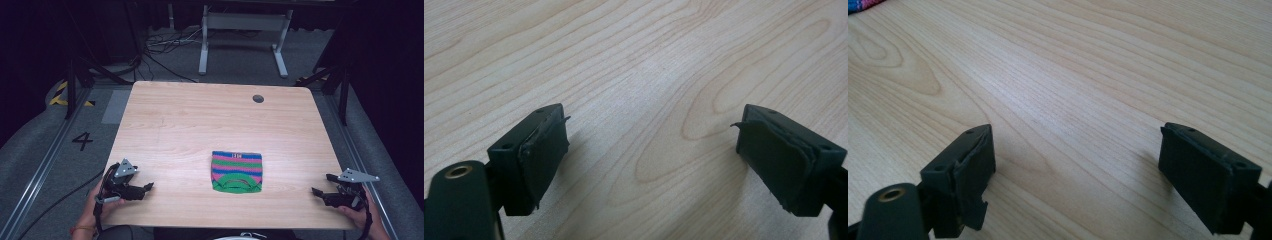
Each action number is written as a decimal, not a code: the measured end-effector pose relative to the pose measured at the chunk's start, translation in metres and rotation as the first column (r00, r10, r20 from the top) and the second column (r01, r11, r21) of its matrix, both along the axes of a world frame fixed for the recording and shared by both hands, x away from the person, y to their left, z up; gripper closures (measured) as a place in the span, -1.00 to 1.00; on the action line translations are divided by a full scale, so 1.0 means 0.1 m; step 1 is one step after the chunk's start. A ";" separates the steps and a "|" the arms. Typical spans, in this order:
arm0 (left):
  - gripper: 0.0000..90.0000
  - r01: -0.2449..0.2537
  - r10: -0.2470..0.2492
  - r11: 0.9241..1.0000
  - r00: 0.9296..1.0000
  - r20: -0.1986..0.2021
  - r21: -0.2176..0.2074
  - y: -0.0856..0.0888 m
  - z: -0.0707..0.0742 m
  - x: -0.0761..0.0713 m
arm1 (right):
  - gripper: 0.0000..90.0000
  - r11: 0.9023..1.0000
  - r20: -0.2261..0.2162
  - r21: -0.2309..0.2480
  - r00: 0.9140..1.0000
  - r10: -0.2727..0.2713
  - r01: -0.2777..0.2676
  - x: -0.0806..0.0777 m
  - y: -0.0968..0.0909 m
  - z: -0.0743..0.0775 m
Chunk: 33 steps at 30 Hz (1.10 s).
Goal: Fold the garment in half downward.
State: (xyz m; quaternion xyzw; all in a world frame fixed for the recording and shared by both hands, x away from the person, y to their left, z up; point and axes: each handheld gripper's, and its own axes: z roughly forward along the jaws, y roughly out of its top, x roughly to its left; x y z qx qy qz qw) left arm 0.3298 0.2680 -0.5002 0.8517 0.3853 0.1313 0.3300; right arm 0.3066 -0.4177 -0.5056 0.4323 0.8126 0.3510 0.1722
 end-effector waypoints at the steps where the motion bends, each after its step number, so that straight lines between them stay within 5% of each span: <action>1: -0.72 -0.001 0.001 1.000 1.000 0.001 0.001 0.00 0.00 0.00 | -0.66 1.000 0.002 -0.001 1.000 0.001 -0.001 0.00 0.00 0.00; 14: -1.00 -0.042 0.042 0.999 0.999 -0.026 0.021 -0.08 -0.02 0.07 | -0.68 1.000 0.001 -0.001 1.000 -0.001 0.001 0.00 0.00 0.00; 33: -1.00 -0.051 0.052 0.998 0.998 -0.025 0.024 -0.09 -0.02 0.10 | -0.99 0.998 -0.031 -0.023 0.997 -0.065 0.065 0.04 0.00 -0.02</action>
